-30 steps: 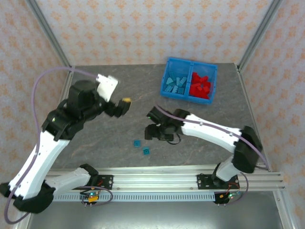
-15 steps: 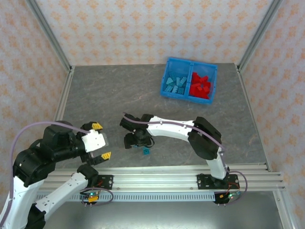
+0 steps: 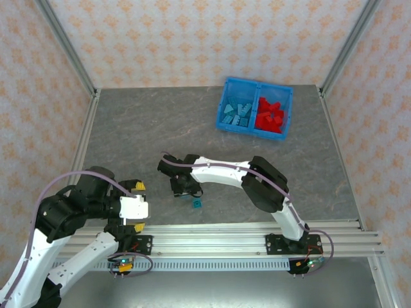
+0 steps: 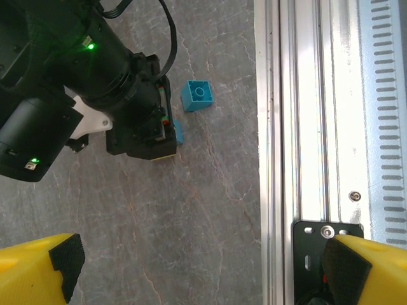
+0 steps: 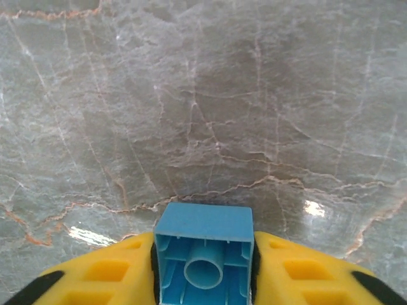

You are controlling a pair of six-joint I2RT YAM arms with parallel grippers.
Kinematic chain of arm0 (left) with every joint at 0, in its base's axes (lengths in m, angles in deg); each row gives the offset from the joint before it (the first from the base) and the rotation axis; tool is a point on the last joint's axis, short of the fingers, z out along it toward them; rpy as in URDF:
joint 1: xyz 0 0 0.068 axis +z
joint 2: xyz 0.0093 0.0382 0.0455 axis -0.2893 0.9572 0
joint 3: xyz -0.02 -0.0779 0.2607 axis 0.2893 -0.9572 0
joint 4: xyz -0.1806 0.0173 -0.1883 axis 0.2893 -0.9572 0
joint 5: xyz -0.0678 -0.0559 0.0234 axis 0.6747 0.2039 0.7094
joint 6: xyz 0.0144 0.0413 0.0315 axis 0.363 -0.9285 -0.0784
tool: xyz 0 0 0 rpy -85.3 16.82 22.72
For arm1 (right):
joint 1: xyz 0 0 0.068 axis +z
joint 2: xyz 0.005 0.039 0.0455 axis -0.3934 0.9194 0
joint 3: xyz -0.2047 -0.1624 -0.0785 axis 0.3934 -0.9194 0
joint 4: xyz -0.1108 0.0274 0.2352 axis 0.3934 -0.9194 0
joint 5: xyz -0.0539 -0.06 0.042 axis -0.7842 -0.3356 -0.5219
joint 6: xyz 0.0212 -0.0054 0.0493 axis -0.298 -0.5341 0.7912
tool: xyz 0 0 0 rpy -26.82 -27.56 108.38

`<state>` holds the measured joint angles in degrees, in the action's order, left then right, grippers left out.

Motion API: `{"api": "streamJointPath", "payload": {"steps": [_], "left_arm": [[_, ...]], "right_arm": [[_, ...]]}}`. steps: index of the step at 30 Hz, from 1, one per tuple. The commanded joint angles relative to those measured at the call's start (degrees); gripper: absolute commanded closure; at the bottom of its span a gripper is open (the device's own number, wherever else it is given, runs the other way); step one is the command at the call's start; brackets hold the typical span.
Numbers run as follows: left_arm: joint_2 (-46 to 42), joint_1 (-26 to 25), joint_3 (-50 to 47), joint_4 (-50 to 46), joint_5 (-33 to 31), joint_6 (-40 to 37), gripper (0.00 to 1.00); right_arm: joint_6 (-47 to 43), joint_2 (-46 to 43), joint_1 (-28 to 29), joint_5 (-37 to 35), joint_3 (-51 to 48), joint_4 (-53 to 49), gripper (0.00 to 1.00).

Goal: Sort the legos into containers by color

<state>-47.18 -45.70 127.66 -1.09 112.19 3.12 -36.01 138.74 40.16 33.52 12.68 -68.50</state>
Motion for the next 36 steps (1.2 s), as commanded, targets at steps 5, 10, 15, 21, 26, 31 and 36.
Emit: {"api": "streamJointPath", "payload": {"steps": [5, 10, 15, 21, 26, 31, 36], "left_arm": [[-5.1, -0.2, -7.4, 12.9, 3.7, 7.3, 0.0], [-11.2, -0.2, -13.4, 27.1, 4.9, 20.0, 0.0], [-11.9, -0.2, -15.6, 36.8, 1.8, 27.5, 0.0], [-10.8, -0.2, -18.8, 52.2, -2.6, 42.4, 0.0], [-9.6, -0.2, -18.8, 53.3, -8.3, 44.1, 0.0], [-8.3, -0.2, -17.4, 51.5, -9.0, 43.5, 0.0], [-6.4, -0.1, -15.4, 48.9, -10.6, 40.1, 0.0]], "right_arm": [[0.8, -4.4, -1.5, -3.8, 1.9, -2.2, 0.71], [2.4, -10.8, -5.2, -6.8, 2.4, -4.2, 0.72], [2.0, -15.4, -10.4, -12.1, 3.2, -5.6, 0.72], [0.7, -15.0, -19.3, -17.4, 7.7, -6.0, 0.72], [0.5, -9.0, -27.3, -21.4, 18.3, -5.8, 0.71], [2.2, 2.0, -33.6, -22.9, 34.4, -7.3, 0.71], [2.8, 14.3, -37.4, -25.5, 49.7, -7.2, 0.71]]}}
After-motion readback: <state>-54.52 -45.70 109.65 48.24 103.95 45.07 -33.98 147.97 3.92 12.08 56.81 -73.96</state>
